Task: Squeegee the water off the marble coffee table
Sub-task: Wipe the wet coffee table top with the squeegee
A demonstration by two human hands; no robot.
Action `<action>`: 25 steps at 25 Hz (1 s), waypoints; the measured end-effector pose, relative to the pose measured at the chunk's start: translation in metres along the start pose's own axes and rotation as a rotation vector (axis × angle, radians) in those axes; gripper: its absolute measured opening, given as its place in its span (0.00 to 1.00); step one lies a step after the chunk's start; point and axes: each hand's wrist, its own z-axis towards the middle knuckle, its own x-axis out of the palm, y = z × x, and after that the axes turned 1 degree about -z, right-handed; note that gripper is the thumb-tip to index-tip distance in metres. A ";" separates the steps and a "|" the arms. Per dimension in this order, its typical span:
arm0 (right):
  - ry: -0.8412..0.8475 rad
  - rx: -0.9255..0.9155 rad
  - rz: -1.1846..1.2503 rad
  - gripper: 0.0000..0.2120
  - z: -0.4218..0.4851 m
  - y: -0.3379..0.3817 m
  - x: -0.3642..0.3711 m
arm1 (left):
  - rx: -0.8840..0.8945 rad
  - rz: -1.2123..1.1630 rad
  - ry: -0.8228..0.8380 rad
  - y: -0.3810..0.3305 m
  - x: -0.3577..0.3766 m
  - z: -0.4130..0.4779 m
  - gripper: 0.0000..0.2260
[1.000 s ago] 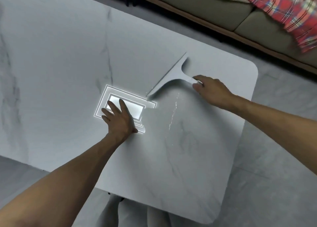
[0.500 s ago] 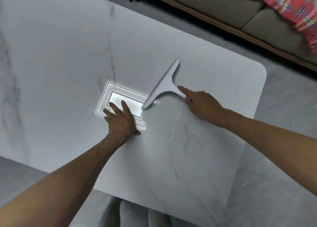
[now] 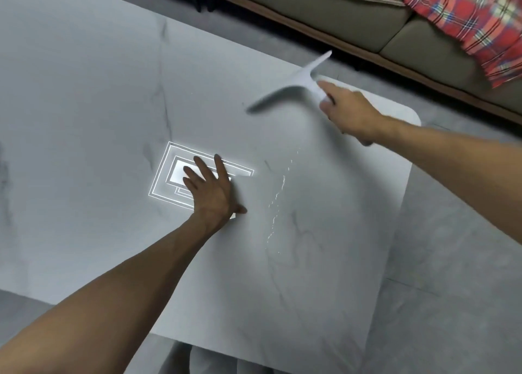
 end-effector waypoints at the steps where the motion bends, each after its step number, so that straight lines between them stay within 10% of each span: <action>1: -0.009 0.042 0.048 0.24 0.018 0.008 0.002 | 0.003 0.006 0.012 -0.003 0.003 0.005 0.68; 15: 0.223 0.085 -0.218 0.24 -0.138 -0.071 0.031 | 0.018 0.129 0.078 -0.014 -0.008 0.007 0.64; 25: -0.035 0.264 0.050 0.25 0.007 -0.047 -0.004 | 0.018 0.168 0.096 -0.019 -0.016 0.006 0.63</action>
